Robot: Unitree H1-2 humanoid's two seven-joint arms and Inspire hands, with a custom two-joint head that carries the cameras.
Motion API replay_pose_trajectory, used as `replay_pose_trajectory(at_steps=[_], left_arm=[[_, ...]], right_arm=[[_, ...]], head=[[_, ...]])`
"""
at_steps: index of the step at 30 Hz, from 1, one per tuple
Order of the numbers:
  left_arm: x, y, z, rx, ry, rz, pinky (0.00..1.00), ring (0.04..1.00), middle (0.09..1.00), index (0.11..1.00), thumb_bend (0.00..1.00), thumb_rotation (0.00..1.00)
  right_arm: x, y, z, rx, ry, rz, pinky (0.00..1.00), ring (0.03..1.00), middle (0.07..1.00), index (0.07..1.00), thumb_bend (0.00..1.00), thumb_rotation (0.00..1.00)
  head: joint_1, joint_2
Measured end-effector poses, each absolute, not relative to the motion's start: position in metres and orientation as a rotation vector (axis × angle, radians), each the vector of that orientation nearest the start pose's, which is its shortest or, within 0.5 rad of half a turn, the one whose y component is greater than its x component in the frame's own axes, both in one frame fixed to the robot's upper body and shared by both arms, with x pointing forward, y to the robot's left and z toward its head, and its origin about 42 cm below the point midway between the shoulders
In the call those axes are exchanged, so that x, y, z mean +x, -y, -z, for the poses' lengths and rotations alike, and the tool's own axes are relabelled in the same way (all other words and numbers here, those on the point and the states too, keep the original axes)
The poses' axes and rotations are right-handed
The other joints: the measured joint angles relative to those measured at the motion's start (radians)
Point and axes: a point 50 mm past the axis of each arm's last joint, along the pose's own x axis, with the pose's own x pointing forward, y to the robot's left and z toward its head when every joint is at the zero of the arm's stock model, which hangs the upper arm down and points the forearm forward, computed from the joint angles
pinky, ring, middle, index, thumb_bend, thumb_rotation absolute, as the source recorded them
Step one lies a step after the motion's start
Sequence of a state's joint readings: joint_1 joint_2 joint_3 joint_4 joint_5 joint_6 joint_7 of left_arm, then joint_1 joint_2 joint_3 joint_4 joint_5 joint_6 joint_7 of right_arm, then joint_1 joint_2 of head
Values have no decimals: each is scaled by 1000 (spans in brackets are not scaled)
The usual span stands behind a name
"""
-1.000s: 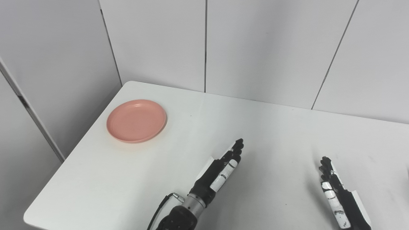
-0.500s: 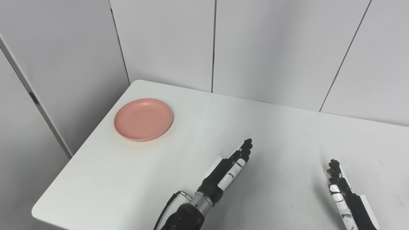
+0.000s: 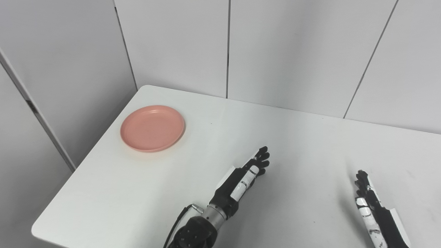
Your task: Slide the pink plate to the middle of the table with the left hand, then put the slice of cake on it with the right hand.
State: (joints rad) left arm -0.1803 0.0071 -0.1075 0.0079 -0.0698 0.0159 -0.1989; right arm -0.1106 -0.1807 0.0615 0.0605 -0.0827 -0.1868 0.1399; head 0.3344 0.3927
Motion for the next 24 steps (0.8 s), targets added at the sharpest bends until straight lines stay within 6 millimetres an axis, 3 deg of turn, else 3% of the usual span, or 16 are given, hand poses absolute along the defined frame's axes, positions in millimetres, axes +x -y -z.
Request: replay_pose_trajectory(at_steps=[7, 13, 24], left_arm=[[361, -179, -212, -39, 284, 356, 941, 940, 947, 951, 484, 968], [365, -191, -226, -65, 302, 312, 949, 938, 948, 936, 466, 992], [376, -240, -257, -112, 385, 190, 965, 945, 952, 936, 411, 1000]], right_arm=[[321, 238, -123, -280, 210, -236, 980, 983, 996, 991, 251, 1000], [323, 238, -122, -285, 206, -236, 985, 985, 996, 992, 252, 1000], [323, 239, -122, -292, 205, -235, 1000, 991, 998, 996, 231, 1000]], head=[[-2, -8], [9, -6], [18, -9]])
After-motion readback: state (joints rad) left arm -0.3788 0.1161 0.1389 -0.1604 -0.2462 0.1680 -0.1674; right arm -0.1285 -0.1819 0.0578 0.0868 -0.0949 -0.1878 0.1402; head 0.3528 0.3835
